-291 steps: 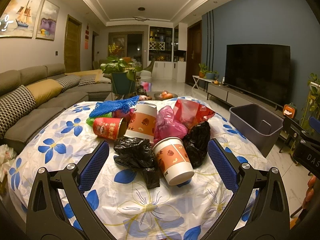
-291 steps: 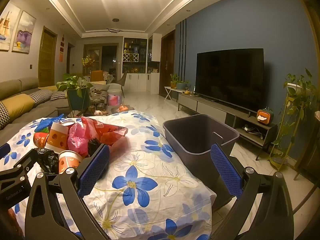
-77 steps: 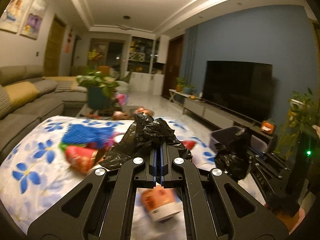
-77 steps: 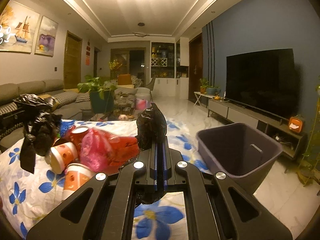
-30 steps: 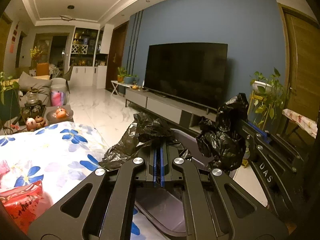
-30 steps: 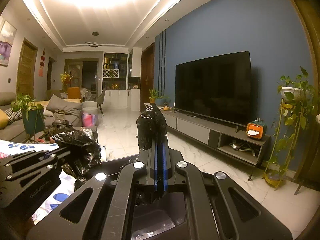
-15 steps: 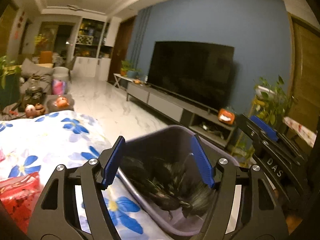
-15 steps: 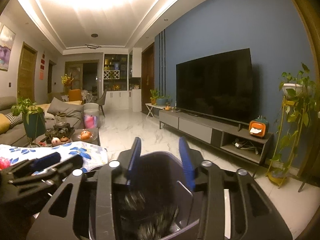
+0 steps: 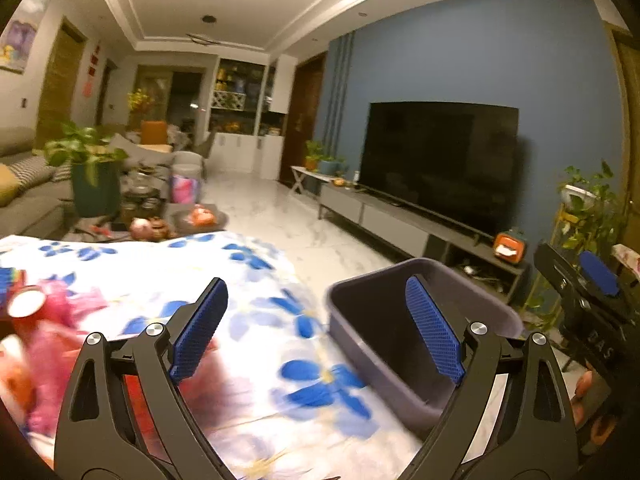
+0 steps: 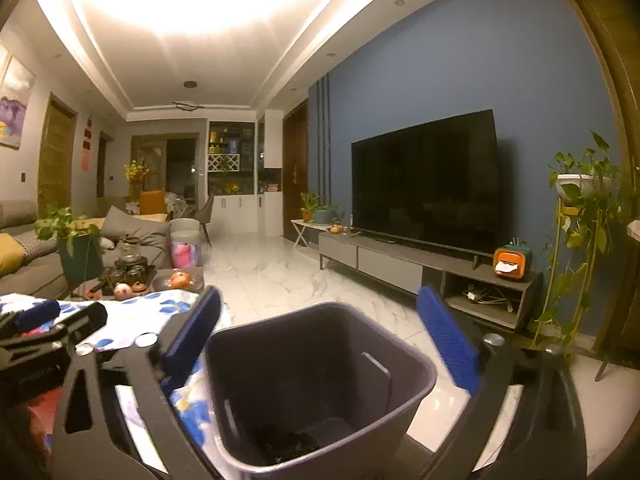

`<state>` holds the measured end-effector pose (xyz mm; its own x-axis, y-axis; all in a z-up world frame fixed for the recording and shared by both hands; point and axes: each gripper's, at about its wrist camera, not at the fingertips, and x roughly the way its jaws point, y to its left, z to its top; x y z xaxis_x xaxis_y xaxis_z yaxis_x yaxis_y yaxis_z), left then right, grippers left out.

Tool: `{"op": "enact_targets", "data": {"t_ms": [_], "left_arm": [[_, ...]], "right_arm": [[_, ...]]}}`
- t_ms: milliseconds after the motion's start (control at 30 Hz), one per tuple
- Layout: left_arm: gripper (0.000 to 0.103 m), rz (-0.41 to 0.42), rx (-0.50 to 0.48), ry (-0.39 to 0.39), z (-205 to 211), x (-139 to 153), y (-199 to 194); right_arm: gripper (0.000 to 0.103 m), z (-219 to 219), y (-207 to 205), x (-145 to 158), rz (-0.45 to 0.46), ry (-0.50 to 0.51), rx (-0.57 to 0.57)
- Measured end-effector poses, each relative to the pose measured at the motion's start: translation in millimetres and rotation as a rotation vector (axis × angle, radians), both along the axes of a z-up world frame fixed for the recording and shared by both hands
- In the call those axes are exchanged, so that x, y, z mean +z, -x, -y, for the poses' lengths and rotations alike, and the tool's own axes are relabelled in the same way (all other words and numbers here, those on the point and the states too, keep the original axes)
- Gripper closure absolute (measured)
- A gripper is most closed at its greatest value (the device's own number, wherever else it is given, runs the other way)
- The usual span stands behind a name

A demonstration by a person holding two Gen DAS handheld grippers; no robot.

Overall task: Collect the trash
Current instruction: 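Open both tools to drop the black bags into the grey bin, then move the left tool to the orange-printed paper cup and grasp it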

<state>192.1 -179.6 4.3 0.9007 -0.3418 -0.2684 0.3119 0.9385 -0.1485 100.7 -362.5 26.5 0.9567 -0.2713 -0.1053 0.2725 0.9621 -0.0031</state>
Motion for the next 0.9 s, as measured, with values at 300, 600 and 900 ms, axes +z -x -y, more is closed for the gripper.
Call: {"op": "enact_targets", "data": {"t_ms": [300, 600, 900], "left_arm": [[0.014, 0.006, 0.137, -0.059, -76, -3, 54], [0.014, -0.042, 0.325, -0.062, -151, -35, 106], [0.014, -0.121, 0.351, -0.069, -174, -61, 118]], "right_arm": [[0.006, -48, 26, -9, -0.020, -0.004, 0.099], [0.006, -106, 43, -24, -0.051, -0.012, 0.233], [0.006, -136, 51, -39, -0.102, -0.079, 0.317]]}}
